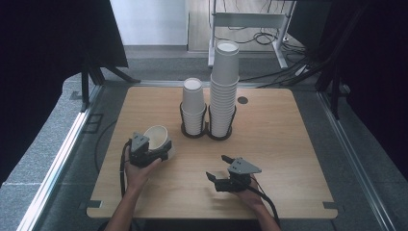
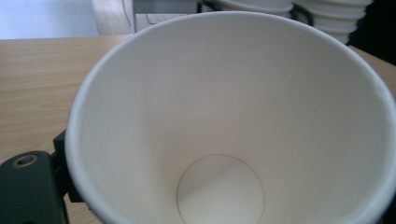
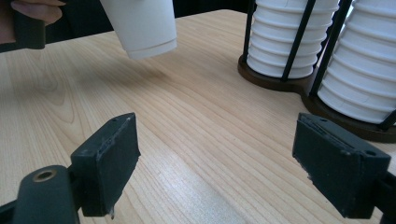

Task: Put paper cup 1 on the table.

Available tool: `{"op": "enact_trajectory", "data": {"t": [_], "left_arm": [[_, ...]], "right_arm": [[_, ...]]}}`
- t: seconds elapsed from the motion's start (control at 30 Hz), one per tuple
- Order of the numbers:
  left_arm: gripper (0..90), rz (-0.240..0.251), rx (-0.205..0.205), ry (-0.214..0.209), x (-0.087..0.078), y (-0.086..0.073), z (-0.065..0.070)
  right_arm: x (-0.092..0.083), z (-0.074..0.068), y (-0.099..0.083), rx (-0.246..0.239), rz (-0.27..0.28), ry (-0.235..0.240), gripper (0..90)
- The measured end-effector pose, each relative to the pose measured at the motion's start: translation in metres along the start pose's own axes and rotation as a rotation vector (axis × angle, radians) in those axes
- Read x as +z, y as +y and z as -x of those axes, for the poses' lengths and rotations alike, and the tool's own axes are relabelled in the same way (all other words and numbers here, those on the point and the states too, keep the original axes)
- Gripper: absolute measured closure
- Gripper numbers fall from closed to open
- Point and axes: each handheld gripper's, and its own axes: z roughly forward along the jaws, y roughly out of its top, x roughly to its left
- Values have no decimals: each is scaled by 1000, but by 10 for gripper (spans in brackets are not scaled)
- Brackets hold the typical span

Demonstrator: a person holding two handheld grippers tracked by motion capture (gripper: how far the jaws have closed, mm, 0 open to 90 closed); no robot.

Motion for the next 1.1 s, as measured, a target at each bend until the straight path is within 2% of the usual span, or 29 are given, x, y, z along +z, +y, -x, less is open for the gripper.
{"op": "enact_trajectory", "data": {"t": [0.03,0.13,0.2,0.3,0.4,0.53,0.6,0.7,0.73,0.97,1.1], "left_arm": [[121,-2,-1,17,0,-1,-3],[121,-12,-6,30,1,-2,-7],[121,-26,-25,42,3,-4,-12],[120,-33,-29,55,3,-5,-15],[120,-44,-25,100,4,-6,-20],[120,-64,-29,118,5,-8,-24],[120,-86,-10,157,7,-9,-24],[119,-105,2,178,8,-10,-25],[119,-120,13,202,10,-12,-25],[112,-122,29,206,11,-13,-23],[70,-127,16,195,14,-13,-22]], "right_arm": [[0,0,0,-1,-1,0,146],[1,0,-1,1,-5,2,146],[1,0,-1,0,-6,1,146],[1,1,-1,-1,-5,0,147],[0,1,-1,1,-4,-1,147],[1,1,-1,1,-7,-2,147],[1,1,-2,2,-8,-1,147],[1,1,-2,3,-8,0,147],[1,1,-1,4,-6,0,148],[1,2,-2,14,-7,7,148],[2,1,-2,15,-11,7,148]]}}
